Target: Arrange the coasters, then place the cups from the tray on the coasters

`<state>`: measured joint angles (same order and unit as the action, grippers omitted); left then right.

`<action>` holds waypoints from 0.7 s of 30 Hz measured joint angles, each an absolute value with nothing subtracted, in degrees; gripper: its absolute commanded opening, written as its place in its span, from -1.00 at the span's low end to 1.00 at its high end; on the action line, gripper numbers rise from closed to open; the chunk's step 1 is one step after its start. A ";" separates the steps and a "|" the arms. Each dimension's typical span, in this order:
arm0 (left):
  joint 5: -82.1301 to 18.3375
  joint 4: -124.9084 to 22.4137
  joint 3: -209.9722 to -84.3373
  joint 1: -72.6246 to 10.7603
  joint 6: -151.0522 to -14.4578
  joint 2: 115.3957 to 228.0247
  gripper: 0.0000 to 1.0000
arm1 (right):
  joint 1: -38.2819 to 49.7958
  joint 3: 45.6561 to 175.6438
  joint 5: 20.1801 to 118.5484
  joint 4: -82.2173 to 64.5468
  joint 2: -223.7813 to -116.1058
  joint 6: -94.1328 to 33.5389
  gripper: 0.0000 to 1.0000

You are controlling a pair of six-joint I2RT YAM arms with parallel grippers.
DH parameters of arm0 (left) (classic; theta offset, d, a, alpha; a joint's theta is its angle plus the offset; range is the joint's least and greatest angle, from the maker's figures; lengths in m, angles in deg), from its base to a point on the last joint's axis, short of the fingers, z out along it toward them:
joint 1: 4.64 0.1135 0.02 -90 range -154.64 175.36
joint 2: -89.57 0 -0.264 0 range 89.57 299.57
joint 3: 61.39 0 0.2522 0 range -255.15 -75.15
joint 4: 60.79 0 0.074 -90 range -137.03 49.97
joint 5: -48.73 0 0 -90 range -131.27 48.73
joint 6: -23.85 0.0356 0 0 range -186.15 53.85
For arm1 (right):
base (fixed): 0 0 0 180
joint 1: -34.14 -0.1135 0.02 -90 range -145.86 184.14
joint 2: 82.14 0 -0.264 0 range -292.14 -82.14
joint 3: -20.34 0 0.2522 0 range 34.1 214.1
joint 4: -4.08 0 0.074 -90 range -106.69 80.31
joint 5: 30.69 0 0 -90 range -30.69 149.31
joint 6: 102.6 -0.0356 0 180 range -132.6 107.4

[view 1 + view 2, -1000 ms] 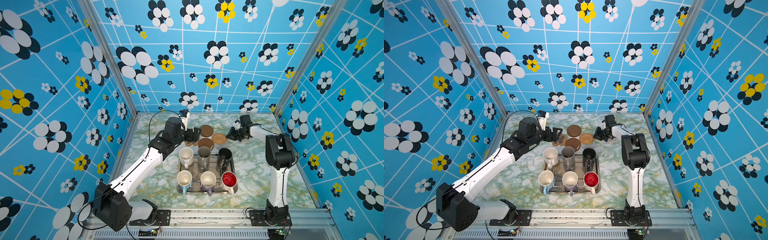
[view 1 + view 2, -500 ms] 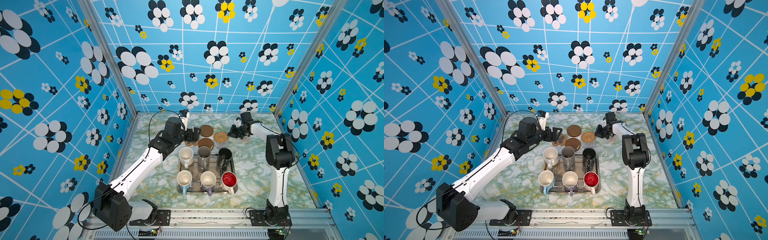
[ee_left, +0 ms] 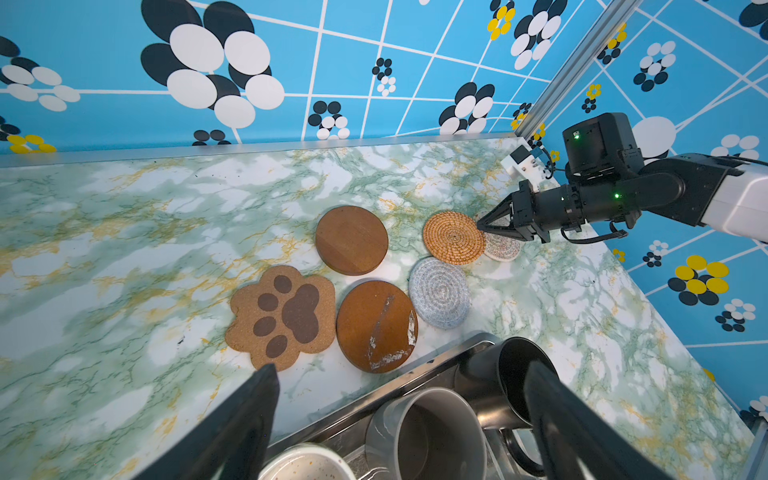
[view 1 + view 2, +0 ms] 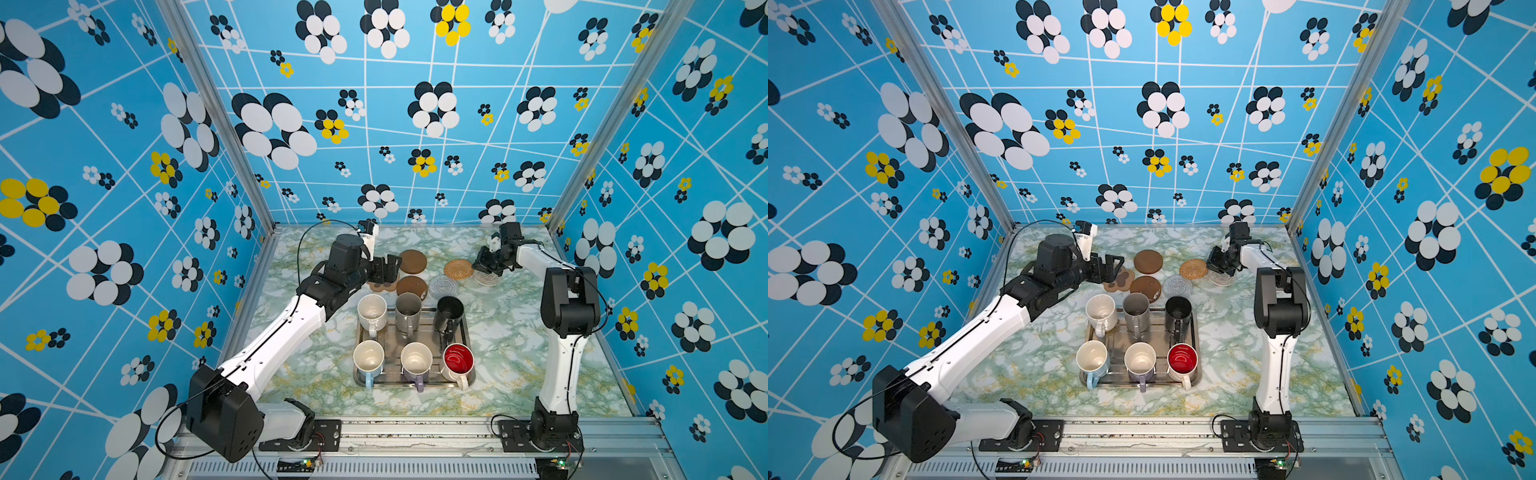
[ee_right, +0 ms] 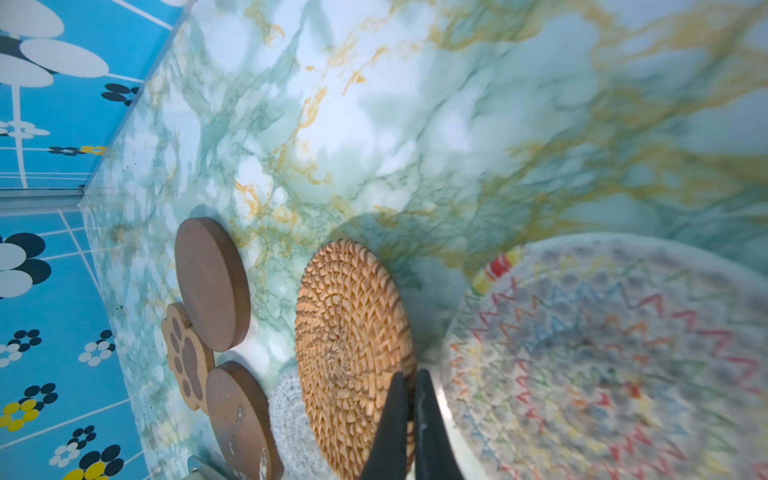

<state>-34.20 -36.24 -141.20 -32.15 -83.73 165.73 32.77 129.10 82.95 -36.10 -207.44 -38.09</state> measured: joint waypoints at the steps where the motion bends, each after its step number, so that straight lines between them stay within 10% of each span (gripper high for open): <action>1: -34.22 -36.24 -141.20 -32.15 -83.75 165.73 0.87 | 32.97 129.10 82.82 -36.10 -207.33 -38.09 -1.00; 21: -34.20 -36.24 -141.22 -32.15 -83.75 166.17 0.86 | 33.69 130.43 84.28 -35.71 -211.00 -38.29 -1.00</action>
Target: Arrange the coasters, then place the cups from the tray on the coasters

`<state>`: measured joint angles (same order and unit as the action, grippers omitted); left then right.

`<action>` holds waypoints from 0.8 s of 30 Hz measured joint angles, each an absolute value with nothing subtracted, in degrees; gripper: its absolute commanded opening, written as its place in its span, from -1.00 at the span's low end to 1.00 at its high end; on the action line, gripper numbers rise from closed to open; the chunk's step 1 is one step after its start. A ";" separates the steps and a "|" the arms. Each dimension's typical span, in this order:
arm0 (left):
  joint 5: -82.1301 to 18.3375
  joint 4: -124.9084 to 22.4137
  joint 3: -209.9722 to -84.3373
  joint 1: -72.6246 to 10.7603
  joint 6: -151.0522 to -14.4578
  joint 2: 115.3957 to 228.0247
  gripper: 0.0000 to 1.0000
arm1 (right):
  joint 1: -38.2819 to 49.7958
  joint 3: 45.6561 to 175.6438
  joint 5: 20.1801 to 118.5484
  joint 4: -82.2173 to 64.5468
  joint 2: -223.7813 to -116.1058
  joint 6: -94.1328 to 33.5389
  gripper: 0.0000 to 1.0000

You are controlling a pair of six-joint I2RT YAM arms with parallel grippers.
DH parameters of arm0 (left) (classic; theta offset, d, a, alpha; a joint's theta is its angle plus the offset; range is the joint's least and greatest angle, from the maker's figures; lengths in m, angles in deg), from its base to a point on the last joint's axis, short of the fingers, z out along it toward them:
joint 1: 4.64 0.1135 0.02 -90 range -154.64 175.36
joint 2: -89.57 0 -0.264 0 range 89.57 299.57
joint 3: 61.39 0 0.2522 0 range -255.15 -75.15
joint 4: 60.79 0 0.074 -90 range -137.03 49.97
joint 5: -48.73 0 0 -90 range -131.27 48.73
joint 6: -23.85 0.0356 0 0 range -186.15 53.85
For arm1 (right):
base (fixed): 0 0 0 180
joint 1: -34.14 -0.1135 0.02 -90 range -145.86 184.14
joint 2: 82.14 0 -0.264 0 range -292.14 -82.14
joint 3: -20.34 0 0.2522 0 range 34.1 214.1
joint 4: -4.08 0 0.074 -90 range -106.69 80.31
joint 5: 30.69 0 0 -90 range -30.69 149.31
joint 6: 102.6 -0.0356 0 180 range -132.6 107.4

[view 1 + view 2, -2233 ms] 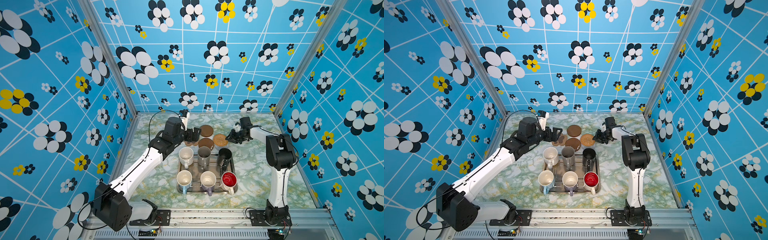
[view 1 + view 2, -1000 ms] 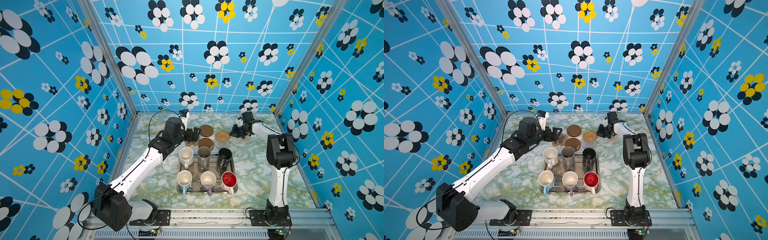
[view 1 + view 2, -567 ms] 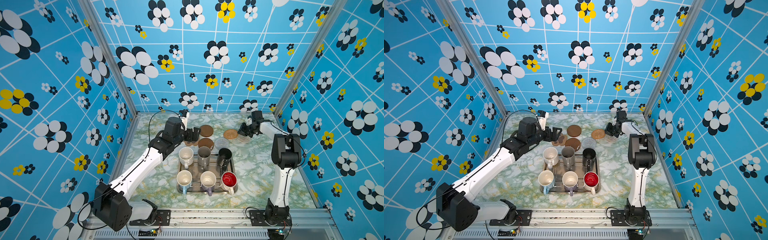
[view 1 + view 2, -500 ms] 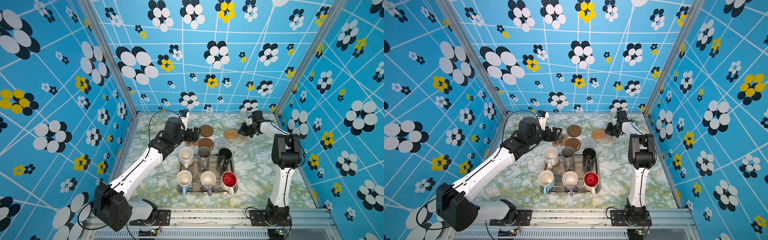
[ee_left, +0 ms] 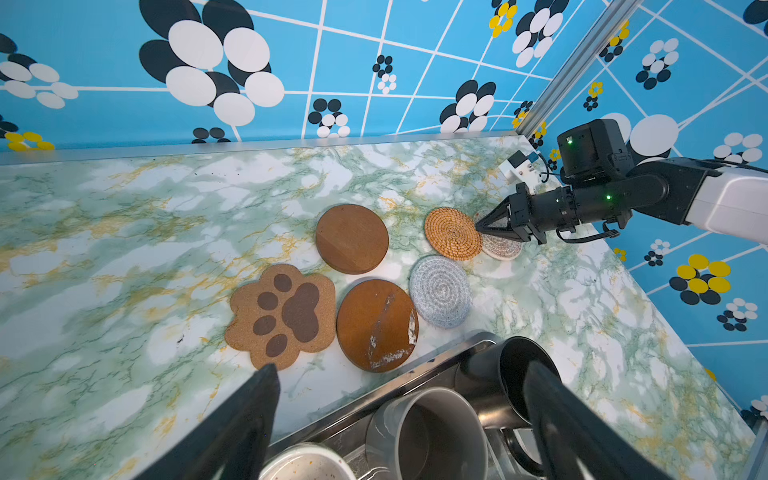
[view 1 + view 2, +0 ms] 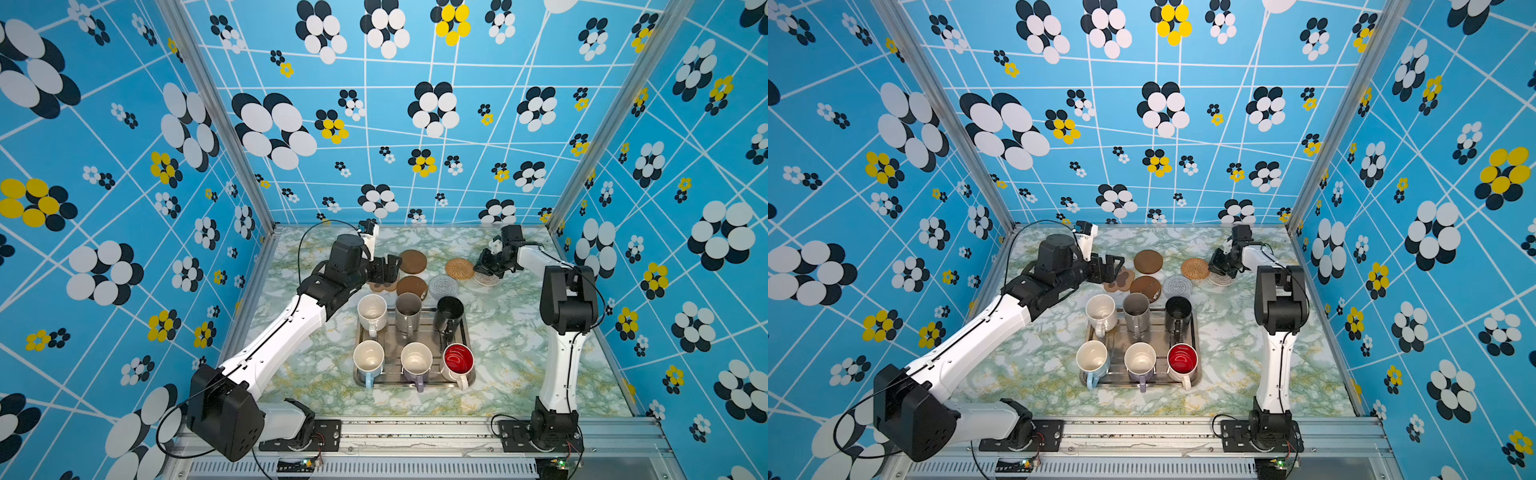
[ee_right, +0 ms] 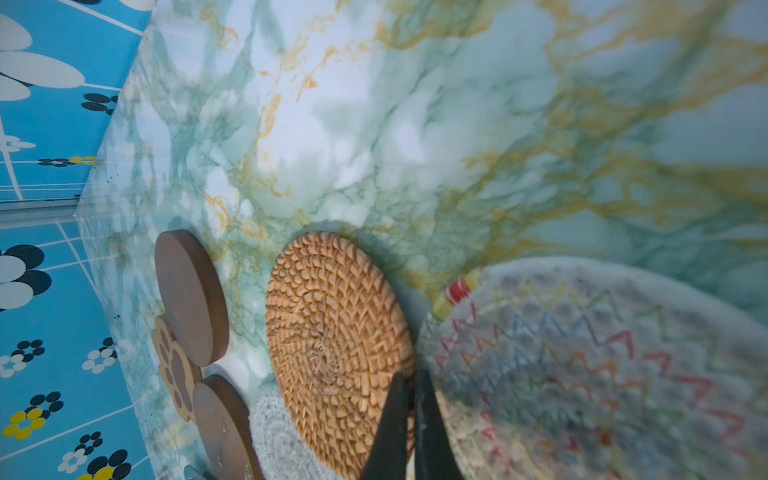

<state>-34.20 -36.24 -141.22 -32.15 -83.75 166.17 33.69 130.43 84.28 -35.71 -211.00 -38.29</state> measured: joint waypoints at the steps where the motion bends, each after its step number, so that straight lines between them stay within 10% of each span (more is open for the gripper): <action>1: -34.20 -36.24 -141.24 -32.17 -83.75 166.27 0.87 | 33.69 130.83 84.26 -35.77 -211.33 -38.25 -1.00; 24: -34.15 -36.22 -142.31 -32.91 -83.75 168.29 0.86 | 39.00 130.17 83.02 -37.39 -210.67 -33.77 -1.00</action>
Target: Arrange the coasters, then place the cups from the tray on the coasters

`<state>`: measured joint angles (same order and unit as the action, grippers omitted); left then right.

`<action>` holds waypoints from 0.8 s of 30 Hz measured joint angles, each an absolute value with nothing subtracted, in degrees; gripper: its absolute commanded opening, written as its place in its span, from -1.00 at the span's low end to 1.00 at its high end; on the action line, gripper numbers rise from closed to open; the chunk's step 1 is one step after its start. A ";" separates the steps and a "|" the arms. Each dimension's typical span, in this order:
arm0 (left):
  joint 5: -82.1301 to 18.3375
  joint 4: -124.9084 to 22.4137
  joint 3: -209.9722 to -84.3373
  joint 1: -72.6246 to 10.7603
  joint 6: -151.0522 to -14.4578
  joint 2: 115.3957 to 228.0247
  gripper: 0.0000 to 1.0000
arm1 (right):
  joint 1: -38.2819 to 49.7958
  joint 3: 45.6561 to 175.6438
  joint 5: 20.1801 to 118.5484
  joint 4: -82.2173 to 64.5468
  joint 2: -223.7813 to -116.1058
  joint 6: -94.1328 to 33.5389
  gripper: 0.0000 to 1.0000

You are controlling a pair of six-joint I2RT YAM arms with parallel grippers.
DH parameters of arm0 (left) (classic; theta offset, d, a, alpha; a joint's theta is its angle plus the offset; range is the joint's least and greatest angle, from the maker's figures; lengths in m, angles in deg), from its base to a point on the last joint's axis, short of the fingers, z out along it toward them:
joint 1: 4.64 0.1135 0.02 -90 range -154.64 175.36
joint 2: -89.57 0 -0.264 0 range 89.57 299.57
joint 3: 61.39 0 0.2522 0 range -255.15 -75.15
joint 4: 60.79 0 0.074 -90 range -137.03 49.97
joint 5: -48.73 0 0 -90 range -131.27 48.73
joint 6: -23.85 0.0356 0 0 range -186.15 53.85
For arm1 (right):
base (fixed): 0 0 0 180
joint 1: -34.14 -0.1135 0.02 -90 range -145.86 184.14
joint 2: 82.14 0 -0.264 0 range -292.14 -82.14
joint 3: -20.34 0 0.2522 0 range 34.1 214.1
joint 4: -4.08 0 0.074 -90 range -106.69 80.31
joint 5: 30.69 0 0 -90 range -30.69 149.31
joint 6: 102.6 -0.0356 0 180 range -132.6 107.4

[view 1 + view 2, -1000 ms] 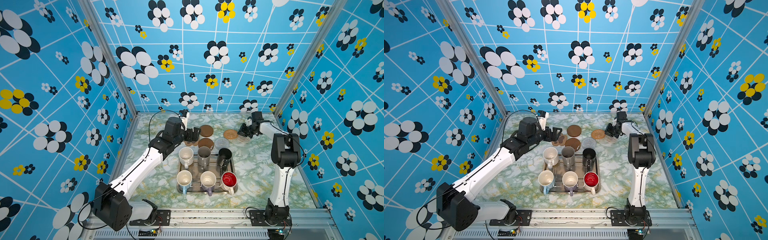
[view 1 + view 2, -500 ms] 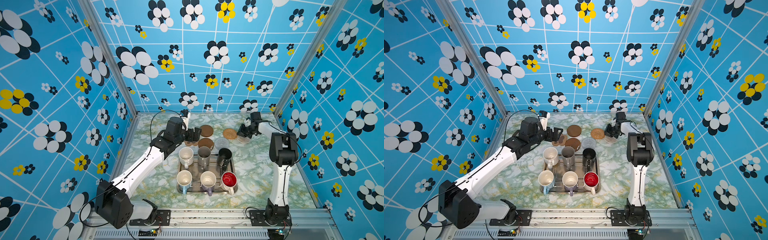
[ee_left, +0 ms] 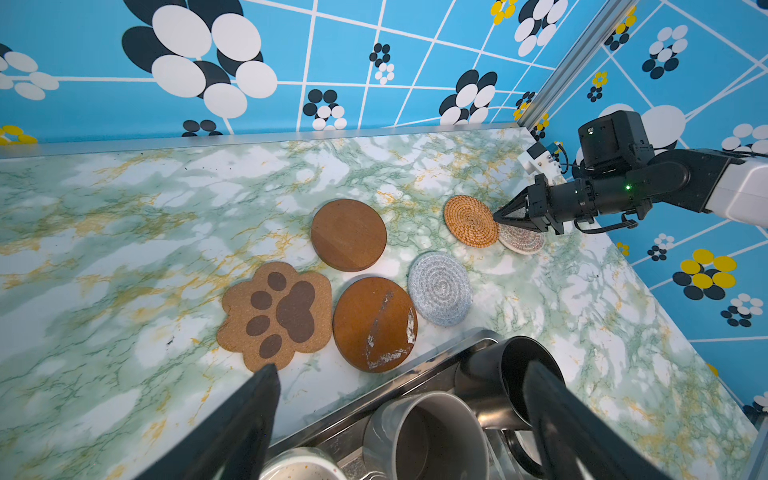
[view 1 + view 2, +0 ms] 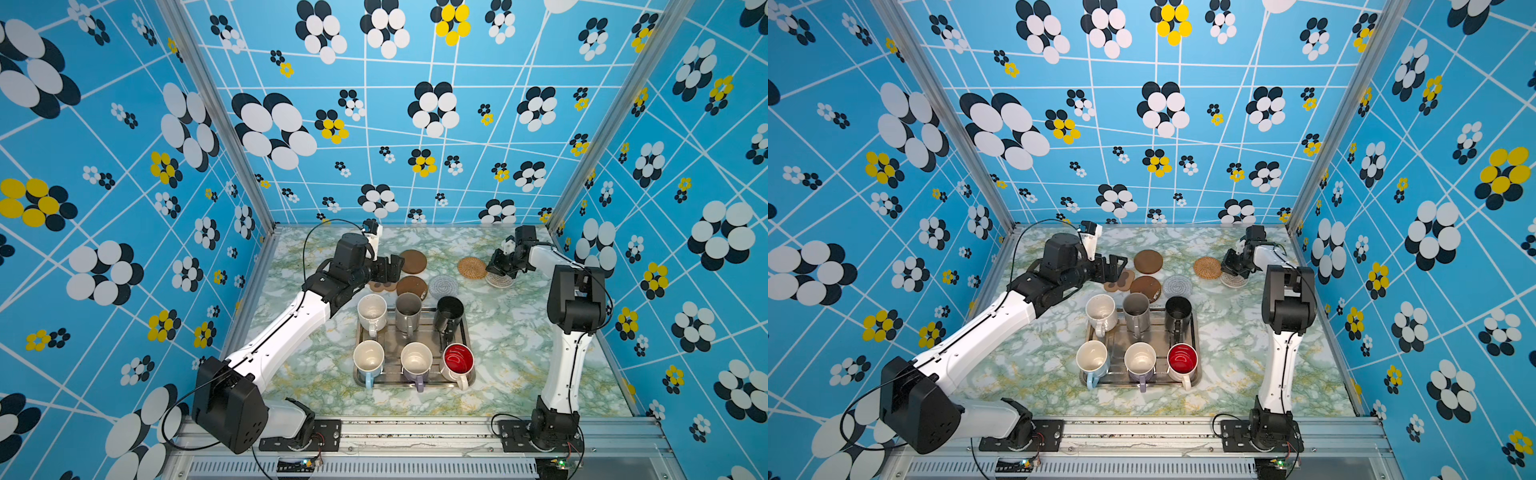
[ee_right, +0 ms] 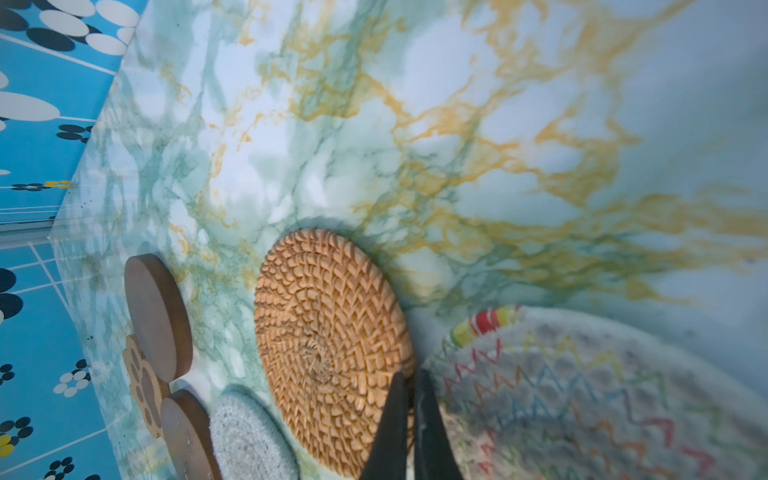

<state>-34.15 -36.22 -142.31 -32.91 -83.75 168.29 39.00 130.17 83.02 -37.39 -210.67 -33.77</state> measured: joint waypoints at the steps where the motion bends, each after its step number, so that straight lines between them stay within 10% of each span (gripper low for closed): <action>1: -34.15 -36.22 -142.31 -32.91 -83.75 168.29 0.86 | 39.18 130.17 82.88 -37.45 -210.63 -33.55 -1.00; 24: -34.17 -36.24 -142.35 -33.18 -83.78 168.29 0.86 | 38.13 129.16 82.29 -39.95 -209.05 -32.67 -1.00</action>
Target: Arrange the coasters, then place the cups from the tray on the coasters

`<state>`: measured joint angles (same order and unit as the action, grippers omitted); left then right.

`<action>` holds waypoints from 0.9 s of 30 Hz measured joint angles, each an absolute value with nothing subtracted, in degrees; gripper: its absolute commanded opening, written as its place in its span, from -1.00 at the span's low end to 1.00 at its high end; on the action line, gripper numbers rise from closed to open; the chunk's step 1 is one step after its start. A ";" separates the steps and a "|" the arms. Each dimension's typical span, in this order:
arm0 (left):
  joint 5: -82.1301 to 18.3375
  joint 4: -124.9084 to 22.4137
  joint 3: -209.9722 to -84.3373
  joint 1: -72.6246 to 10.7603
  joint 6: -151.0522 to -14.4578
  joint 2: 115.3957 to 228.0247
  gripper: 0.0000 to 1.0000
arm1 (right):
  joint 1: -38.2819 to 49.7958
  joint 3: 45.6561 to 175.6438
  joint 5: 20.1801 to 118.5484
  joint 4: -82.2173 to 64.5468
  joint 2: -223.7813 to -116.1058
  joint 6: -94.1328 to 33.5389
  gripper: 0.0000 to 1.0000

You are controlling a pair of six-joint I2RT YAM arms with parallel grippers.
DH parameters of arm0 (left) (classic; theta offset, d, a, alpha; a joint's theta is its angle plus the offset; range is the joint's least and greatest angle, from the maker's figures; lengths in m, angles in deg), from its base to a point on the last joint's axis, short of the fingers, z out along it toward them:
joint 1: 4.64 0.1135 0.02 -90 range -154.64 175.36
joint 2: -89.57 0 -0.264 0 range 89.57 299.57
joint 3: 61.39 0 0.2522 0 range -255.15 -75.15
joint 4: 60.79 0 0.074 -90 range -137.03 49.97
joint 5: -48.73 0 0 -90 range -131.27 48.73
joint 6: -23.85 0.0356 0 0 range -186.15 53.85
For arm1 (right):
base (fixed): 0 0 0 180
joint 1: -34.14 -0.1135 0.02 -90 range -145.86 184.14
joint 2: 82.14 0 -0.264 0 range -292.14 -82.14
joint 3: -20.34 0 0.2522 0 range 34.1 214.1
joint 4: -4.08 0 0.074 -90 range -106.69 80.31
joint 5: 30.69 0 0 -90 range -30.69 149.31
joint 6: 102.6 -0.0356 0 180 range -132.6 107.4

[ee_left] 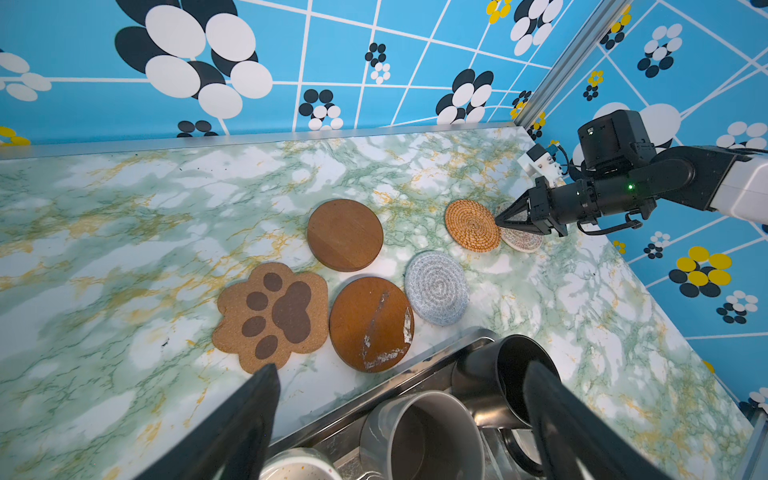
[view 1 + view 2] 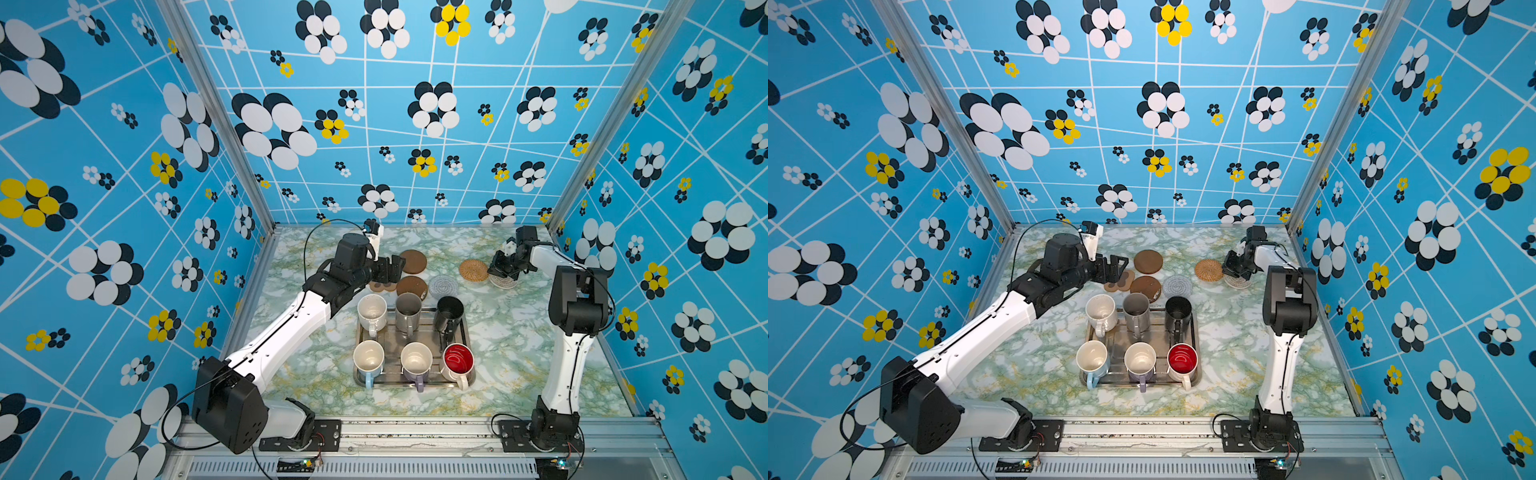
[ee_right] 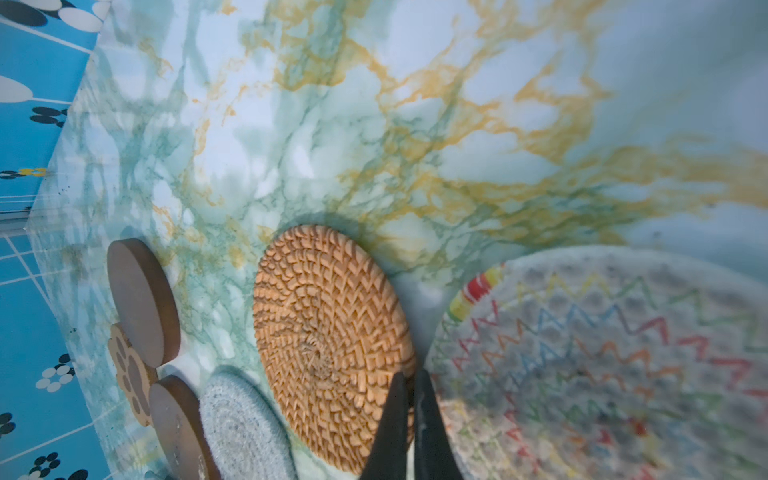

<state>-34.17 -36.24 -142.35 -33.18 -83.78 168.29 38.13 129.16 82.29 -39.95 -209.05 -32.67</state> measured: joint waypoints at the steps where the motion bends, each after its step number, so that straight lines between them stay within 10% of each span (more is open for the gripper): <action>1: -34.17 -36.24 -142.35 -33.18 -83.78 168.29 0.86 | 37.84 129.16 82.29 -40.19 -209.05 -32.63 -1.00; 27: -34.20 -36.24 -142.35 -33.24 -83.78 168.29 0.86 | 36.93 129.16 78.82 -44.89 -207.18 -30.31 -0.81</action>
<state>-34.20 -36.24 -142.35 -33.24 -83.78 168.29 36.93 129.16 78.82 -44.89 -207.18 -30.31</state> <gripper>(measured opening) 0.931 0.055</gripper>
